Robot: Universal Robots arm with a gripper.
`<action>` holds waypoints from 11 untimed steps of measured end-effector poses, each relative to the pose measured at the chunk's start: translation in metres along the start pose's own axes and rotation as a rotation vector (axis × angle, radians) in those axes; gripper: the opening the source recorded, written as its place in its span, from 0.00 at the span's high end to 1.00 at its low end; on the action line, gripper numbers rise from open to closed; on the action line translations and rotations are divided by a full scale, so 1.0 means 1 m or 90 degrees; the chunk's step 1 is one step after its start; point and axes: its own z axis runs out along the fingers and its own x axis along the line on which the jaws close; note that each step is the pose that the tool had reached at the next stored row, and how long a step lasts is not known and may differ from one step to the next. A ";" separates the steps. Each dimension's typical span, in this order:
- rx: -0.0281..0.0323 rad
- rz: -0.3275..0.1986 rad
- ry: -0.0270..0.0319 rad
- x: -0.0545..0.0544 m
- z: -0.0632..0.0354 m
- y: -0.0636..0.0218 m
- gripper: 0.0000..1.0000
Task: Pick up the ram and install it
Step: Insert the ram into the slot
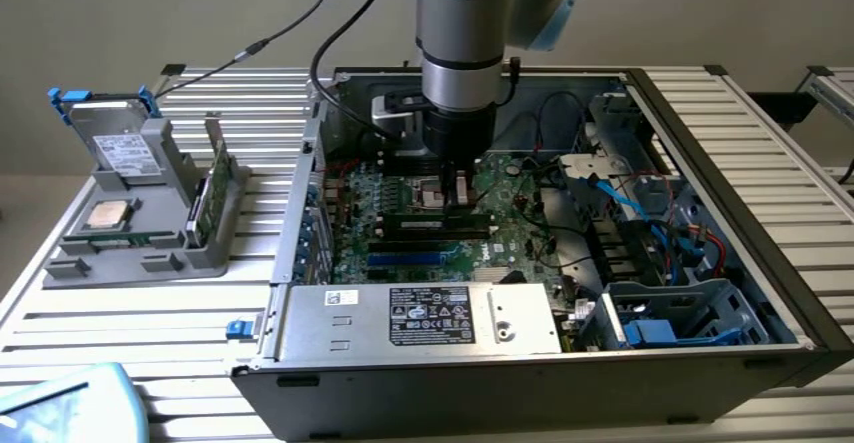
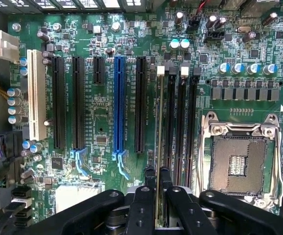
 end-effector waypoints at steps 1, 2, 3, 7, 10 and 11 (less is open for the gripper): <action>0.0007 0.000 0.0008 0.000 0.0001 0.0000 0.85; 0.0009 0.001 0.0011 0.000 0.0001 0.0000 0.85; 0.0010 0.001 0.0012 0.000 0.0001 0.0001 0.85; 0.0011 0.006 0.0013 -0.001 0.0004 0.0008 0.85; 0.0005 0.012 0.0016 -0.001 0.0005 0.0013 0.85; 0.0005 0.013 0.0016 -0.001 0.0005 0.0013 0.85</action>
